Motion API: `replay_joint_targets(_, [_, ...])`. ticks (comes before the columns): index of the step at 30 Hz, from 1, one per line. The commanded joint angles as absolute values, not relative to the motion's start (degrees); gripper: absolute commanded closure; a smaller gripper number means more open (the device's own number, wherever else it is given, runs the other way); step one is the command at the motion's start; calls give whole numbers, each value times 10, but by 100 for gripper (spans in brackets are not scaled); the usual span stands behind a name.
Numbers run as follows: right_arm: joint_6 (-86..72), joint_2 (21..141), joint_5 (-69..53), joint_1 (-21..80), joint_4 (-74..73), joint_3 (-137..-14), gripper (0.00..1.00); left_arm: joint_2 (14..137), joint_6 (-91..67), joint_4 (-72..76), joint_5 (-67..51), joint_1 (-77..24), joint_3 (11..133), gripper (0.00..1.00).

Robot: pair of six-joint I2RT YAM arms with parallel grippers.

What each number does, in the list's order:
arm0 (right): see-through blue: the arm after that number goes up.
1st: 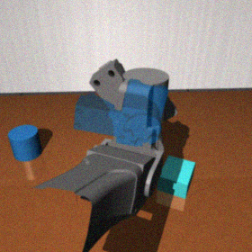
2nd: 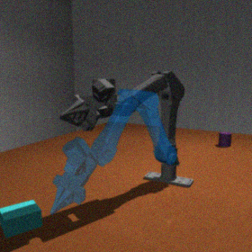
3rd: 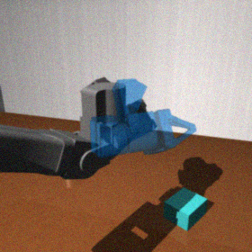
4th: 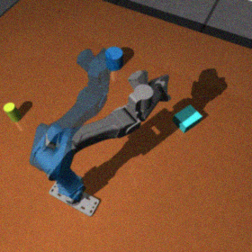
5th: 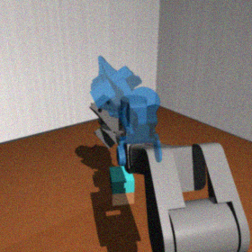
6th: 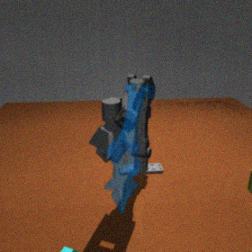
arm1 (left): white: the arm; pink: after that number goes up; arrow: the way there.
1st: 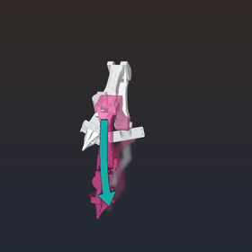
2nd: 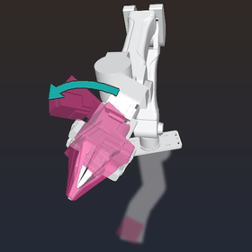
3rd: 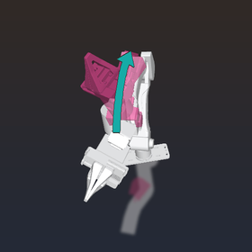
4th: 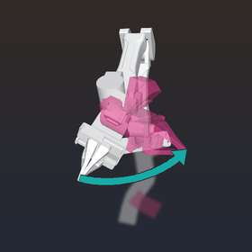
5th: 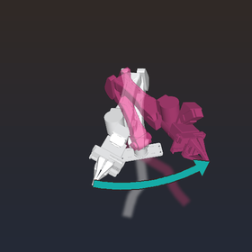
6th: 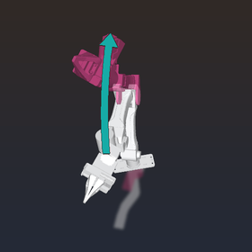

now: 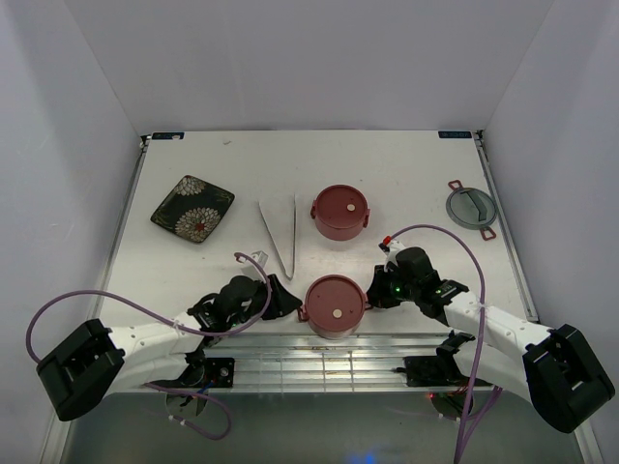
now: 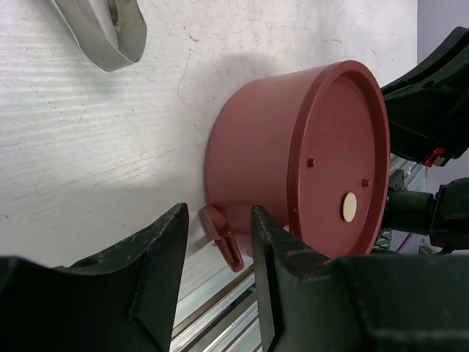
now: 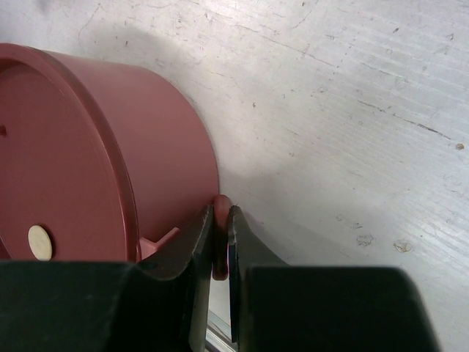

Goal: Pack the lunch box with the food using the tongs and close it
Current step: Pick up the packing box from the center of the board.

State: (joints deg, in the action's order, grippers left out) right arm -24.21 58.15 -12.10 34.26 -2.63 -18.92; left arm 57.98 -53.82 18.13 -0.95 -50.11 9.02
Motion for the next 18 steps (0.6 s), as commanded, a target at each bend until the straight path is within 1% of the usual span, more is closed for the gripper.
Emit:
replay_joint_targets(1, [-239, 572, -124, 347, -15, -183, 92, 587, -555, 194, -25, -501, 80, 51])
replay_joint_targets(5, [-239, 573, -121, 346, -17, -182, 92, 583, -570, 192, -25, -501, 67, 54])
replay_joint_targets(8, [-240, 573, -118, 346, -18, -181, 92, 563, -581, 190, -23, -501, 58, 54])
replay_joint_targets(13, [-245, 571, -118, 346, -12, -177, 92, 533, -586, 180, -17, -501, 53, 51])
replay_joint_targets(18, [-250, 571, -120, 346, -10, -177, 92, 550, -582, 180, -24, -501, 62, 50])
